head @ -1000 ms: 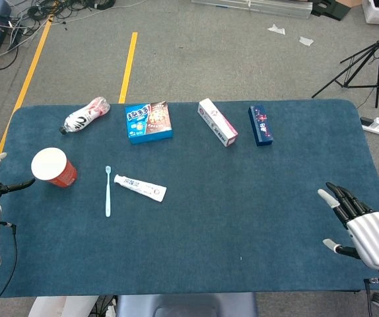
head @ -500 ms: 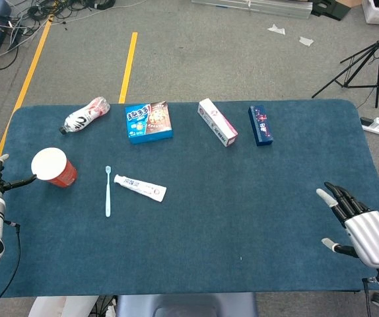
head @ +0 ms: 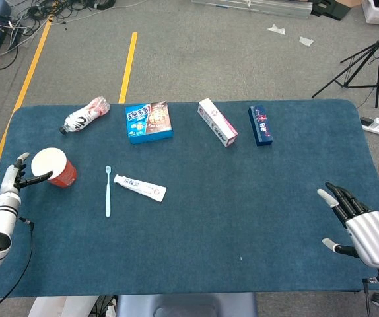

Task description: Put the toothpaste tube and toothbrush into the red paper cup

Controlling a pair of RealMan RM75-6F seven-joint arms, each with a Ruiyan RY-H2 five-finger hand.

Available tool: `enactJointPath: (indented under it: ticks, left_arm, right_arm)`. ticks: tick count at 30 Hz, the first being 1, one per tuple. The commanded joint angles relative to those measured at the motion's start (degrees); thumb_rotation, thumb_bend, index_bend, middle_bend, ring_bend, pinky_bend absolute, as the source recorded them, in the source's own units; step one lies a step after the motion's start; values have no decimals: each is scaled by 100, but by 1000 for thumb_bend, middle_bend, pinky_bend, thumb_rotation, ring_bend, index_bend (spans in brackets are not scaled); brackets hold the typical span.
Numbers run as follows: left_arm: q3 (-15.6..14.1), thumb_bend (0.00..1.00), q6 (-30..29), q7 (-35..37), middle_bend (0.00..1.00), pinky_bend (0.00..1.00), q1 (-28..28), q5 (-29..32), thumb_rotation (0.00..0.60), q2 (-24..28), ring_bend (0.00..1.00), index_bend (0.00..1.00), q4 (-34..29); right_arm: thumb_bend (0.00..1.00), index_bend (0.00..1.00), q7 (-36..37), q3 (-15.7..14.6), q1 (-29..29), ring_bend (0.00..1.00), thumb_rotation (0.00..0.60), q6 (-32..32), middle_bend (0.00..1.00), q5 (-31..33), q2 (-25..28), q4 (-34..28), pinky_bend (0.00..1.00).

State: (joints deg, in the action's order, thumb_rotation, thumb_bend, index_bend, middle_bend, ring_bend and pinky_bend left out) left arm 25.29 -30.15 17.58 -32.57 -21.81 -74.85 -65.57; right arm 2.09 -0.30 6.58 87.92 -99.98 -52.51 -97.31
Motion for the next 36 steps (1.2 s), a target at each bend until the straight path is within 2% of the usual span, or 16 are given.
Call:
enactJointPath:
  ticks: [1,27,36]
  left_arm:
    - [18,0,17,67,0,0,12,-48,600,-5,0,0,-46]
    - [-61,0,579,671,0,0,-44,125,600,186,0,0,-312]
    - [-49,0,641,874,0,0,-6,-101,600,123,0,0,-388]
  right_arm:
    - [0,4,17,1,1,110,600,-1,69,6,-2,12,442]
    - [0,11,76,-8,29,110,600,-71,69,53,-81,95,442]
    - [0,11,66,-16,33,111,600,-94,69,66,-111,117,442]
